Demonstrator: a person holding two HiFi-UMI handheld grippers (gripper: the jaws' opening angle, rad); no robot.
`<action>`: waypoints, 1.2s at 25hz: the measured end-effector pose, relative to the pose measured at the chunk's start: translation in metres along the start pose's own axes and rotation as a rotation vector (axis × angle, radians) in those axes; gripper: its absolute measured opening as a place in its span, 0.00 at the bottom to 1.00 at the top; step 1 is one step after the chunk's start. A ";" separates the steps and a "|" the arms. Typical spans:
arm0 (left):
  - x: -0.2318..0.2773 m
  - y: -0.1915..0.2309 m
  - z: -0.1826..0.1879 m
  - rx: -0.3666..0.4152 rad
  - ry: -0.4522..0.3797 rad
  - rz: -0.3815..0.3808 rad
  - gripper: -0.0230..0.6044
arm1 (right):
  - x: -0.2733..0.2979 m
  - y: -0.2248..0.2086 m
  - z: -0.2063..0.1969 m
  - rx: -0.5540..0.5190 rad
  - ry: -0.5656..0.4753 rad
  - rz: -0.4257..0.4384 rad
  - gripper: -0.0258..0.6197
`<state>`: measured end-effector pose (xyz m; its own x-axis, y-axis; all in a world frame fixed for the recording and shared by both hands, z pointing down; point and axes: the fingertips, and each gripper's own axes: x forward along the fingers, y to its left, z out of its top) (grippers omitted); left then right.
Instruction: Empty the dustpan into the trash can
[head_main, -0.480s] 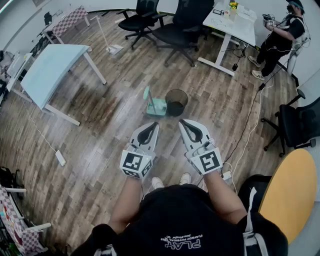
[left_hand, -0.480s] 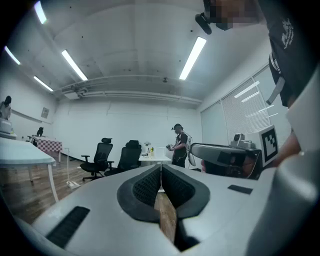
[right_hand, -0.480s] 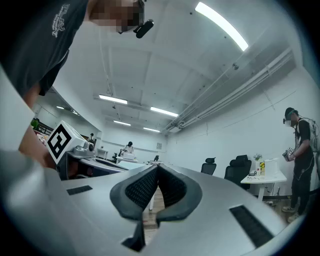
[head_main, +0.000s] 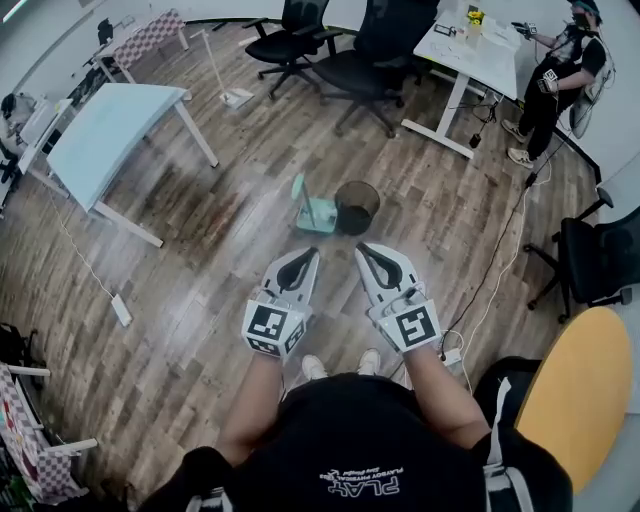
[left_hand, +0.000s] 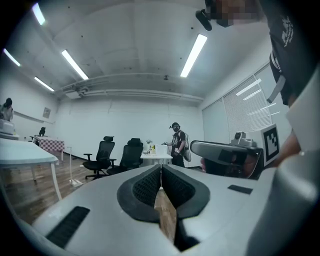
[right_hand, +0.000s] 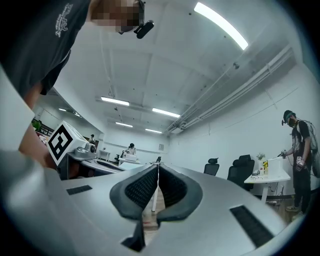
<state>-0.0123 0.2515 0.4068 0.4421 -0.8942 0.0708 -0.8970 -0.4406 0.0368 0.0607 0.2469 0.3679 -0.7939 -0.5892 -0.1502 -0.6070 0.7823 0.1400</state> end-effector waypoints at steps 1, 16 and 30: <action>-0.002 0.002 -0.001 0.001 0.002 0.002 0.08 | 0.001 0.002 -0.002 0.000 -0.001 -0.001 0.08; -0.040 0.057 -0.014 -0.007 -0.006 0.016 0.08 | 0.030 0.045 -0.004 -0.010 -0.017 -0.079 0.08; 0.006 0.085 -0.019 -0.007 -0.009 0.028 0.08 | 0.065 0.003 -0.028 0.023 -0.013 -0.085 0.08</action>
<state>-0.0858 0.2106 0.4293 0.4166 -0.9069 0.0629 -0.9090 -0.4146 0.0420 0.0065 0.2057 0.3863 -0.7389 -0.6511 -0.1735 -0.6712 0.7341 0.1033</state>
